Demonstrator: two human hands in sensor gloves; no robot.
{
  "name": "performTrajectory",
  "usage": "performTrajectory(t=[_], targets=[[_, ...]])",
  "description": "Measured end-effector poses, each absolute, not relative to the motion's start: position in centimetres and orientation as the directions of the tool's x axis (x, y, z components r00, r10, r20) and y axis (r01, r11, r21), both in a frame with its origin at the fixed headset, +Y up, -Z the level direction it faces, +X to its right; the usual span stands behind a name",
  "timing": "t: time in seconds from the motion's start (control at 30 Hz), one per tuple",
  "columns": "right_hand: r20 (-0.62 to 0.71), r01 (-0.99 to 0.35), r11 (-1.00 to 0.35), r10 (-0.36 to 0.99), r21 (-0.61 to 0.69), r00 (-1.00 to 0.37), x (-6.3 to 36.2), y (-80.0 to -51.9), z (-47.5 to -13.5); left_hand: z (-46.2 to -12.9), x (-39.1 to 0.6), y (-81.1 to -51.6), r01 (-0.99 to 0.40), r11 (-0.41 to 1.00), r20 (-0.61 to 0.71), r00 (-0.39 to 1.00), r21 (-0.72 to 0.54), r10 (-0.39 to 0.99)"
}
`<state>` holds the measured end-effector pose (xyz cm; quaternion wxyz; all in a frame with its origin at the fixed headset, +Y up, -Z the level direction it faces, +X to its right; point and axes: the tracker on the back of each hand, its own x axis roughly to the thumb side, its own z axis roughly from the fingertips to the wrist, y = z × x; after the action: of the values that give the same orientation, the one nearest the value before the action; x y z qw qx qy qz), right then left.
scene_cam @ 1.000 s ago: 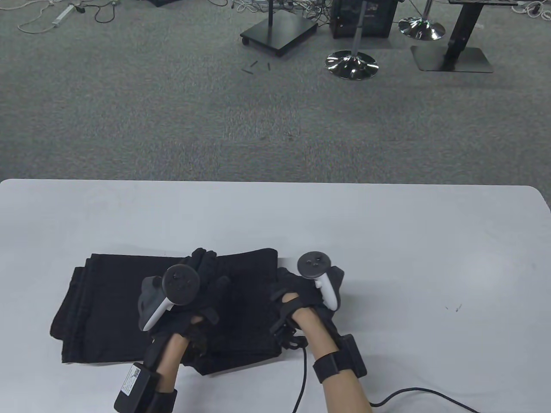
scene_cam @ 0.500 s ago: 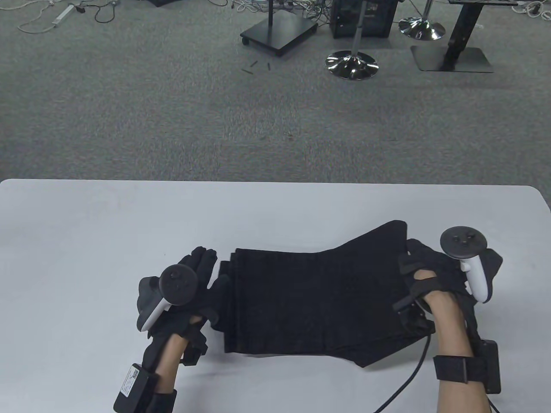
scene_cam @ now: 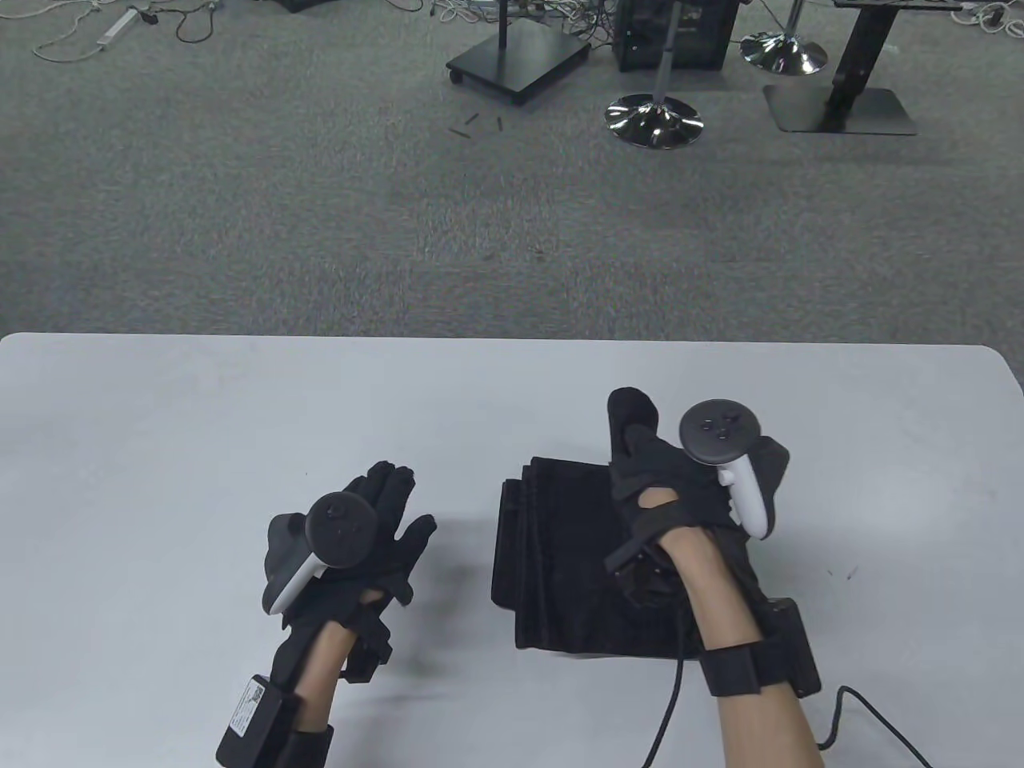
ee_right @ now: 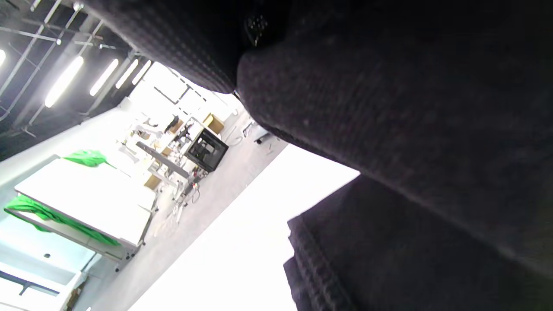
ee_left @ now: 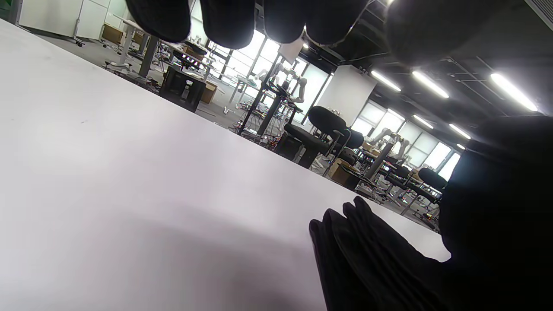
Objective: Fold trousers
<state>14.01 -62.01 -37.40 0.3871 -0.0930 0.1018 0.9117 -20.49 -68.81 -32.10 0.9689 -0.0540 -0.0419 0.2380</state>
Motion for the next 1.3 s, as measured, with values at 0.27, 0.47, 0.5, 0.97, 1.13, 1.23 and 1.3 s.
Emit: performTrajectory(t=[0.27,0.47,0.5,0.97,1.13,1.23,1.3], targets=[[-0.166,-0.659,-0.707,0.64,0.255,-0.75,8.8,-64.6,-37.9,-32.0,-20.7,-68.8,-0.468,0.875,0.051,0.878,-0.121,0.476],[-0.072,-0.545,-0.799,0.547,0.253,-0.834,8.3,-66.7,-36.8,-31.9,-20.7,-68.8,-0.483,0.868,0.055,0.869,-0.119,0.491],[-0.051,-0.5,-0.825,0.506,0.263,-0.861,8.0,-67.4,-36.4,-31.9,-20.7,-68.8,-0.483,0.867,0.057,0.869,-0.12,0.492],[-0.072,-0.254,-0.844,0.25,0.473,-0.966,3.8,-79.2,-37.5,-31.9,-20.7,-69.1,-0.48,0.868,0.055,0.87,-0.129,0.489],[-0.047,-0.134,-0.893,0.126,0.43,-0.991,2.1,-79.1,-37.6,-31.9,-20.7,-69.1,-0.477,0.869,0.05,0.872,-0.133,0.487],[-0.043,-0.132,-0.901,0.126,0.414,-0.991,1.9,-79.3,-37.4,-31.9,-20.6,-69.1,-0.474,0.87,0.052,0.874,-0.134,0.483],[-0.044,-0.156,-0.898,0.152,0.411,-0.987,2.2,-79.4,-37.3,-31.9,-20.5,-69.2,-0.469,0.872,0.053,0.876,-0.137,0.48]])
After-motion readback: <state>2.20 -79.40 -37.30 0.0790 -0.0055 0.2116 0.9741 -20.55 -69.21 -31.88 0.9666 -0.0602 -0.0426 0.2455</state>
